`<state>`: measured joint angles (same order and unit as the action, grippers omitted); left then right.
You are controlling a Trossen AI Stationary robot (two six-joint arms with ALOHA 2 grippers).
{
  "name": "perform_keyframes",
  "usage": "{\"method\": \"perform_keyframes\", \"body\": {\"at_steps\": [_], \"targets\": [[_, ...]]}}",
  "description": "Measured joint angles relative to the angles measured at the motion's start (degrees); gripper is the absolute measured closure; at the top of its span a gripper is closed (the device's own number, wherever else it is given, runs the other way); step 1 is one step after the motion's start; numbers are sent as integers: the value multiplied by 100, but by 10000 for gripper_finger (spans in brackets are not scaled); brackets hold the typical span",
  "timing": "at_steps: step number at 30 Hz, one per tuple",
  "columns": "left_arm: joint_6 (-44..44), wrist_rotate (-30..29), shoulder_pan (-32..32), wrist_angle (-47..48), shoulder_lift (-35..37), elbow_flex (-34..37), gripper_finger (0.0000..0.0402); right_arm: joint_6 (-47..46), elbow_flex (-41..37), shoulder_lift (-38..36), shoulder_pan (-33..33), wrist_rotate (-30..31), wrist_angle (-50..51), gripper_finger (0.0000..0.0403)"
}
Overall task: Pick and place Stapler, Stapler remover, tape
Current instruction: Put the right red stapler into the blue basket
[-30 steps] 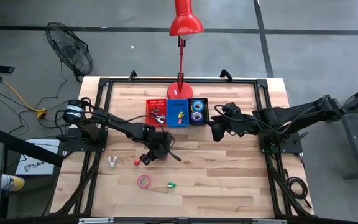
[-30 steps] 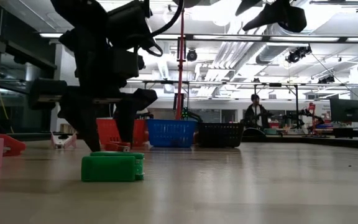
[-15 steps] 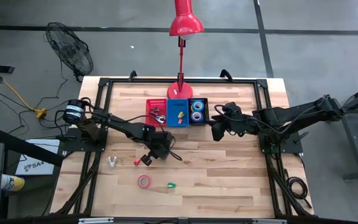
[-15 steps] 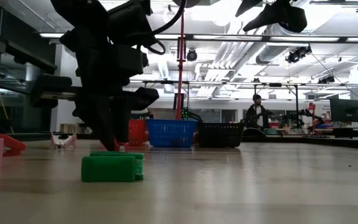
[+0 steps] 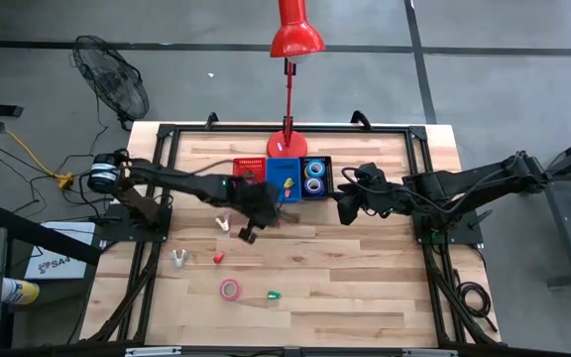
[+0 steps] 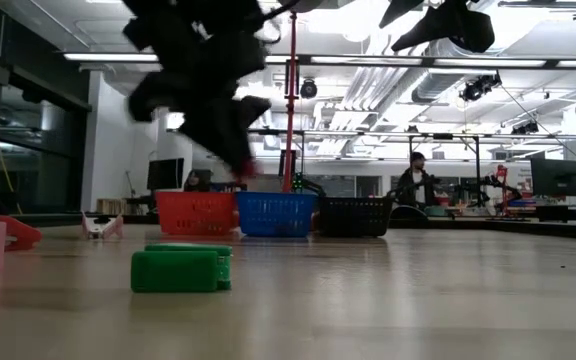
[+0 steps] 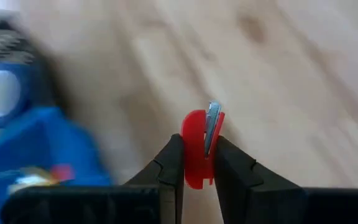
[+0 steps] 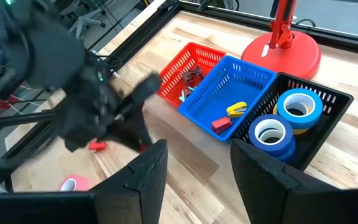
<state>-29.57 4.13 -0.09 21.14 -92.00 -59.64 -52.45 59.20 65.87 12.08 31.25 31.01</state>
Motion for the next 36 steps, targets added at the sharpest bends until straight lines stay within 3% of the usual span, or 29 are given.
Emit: {"method": "perform_keyframes", "body": {"at_steps": [9, 18, 29, 36], "targets": [[241, -738, 784, 12, -7, -609, 343, 44, 0, 0, 0, 35, 6, 236], [749, -748, 1667, -41, -10, -609, 342, 180, 0, 0, -7, 52, 6, 236], [1509, 168, 2071, -156, -433, -607, 341, 201, 0, 0, -7, 378, 5, 236], [1507, 115, 2071, -162, -674, -605, 341, 203, 0, 0, -7, 291, 6, 236]]}}
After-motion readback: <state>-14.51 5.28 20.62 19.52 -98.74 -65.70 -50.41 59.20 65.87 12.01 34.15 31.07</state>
